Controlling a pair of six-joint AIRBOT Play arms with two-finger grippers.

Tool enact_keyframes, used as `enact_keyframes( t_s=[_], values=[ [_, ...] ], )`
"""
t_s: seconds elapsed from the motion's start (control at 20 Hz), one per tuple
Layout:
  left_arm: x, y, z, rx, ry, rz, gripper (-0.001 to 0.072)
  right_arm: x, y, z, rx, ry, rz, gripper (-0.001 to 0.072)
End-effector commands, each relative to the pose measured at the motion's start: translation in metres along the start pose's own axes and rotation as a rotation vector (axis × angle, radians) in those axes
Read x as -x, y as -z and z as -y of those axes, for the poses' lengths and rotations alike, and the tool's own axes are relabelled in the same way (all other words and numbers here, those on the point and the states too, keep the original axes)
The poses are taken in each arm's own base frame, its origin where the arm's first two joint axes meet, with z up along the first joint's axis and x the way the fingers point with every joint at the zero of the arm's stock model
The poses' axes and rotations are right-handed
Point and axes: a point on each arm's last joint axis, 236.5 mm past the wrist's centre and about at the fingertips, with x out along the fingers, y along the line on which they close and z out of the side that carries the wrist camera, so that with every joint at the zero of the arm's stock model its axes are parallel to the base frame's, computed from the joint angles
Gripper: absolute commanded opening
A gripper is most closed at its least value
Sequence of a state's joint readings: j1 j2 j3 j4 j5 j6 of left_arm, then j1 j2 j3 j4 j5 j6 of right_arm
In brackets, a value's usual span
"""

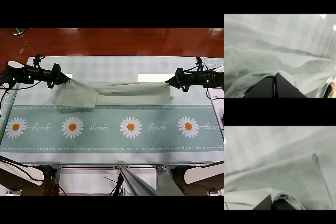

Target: Fold the shirts.

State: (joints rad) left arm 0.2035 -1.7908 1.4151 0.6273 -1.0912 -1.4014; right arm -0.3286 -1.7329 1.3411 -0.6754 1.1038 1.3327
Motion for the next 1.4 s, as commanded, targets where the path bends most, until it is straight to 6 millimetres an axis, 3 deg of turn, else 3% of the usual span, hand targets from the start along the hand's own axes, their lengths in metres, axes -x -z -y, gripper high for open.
enact_keyframes(
  t_s=[0.0, 0.35, 0.4, 0.5, 0.6, 0.7, 0.85, 0.95, 1.0, 1.1, 1.15, 1.35],
  values=[
    [-0.009, -0.009, -0.005, 0.013, -0.001, 0.001, 0.0029, -0.011, -0.012, 0.001, -0.023, -0.019, 0.031, 0.0017],
    [-0.015, -0.009, -0.004, -0.009, -0.004, 0.0, 0.0033, -0.015, -0.017, -0.004, -0.054, -0.061, 0.047, 0.0019],
    [-0.018, 0.001, 0.0, -0.031, 0.002, -0.036, 0.0125, -0.015, -0.015, -0.006, -0.041, -0.067, 0.041, 0.0086],
    [-0.016, 0.034, 0.009, -0.087, 0.028, -0.174, 0.0694, -0.014, -0.006, -0.007, -0.026, -0.074, 0.001, 0.0596],
    [0.008, 0.05, 0.004, -0.097, 0.013, -0.274, 0.0703, 0.002, 0.002, -0.003, -0.031, -0.097, -0.054, 0.0634],
    [0.055, 0.055, -0.02, -0.093, -0.102, -0.308, 0.0702, 0.037, 0.007, 0.006, -0.038, -0.133, -0.102, 0.0634],
    [0.136, 0.04, -0.059, -0.104, -0.332, -0.144, 0.0703, 0.093, 0.006, 0.051, -0.022, -0.038, -0.067, 0.0633],
    [0.169, 0.028, -0.053, -0.102, -0.323, 0.074, 0.0702, 0.104, 0.009, 0.082, -0.036, 0.059, -0.042, 0.0633],
    [0.174, 0.03, -0.035, -0.099, -0.258, 0.169, 0.0702, 0.099, 0.014, 0.093, -0.05, 0.084, -0.046, 0.0633],
    [0.162, 0.063, 0.009, -0.22, -0.097, 0.234, 0.0702, 0.077, 0.021, 0.103, -0.088, 0.089, -0.047, 0.0633],
    [0.152, 0.081, 0.022, -0.262, -0.053, 0.243, 0.0702, 0.064, 0.022, 0.1, -0.096, 0.069, -0.054, 0.0632],
    [0.114, 0.129, 0.028, -0.296, -0.03, 0.201, 0.0702, 0.025, 0.009, 0.072, -0.076, -0.017, -0.021, 0.0633]
  ],
)
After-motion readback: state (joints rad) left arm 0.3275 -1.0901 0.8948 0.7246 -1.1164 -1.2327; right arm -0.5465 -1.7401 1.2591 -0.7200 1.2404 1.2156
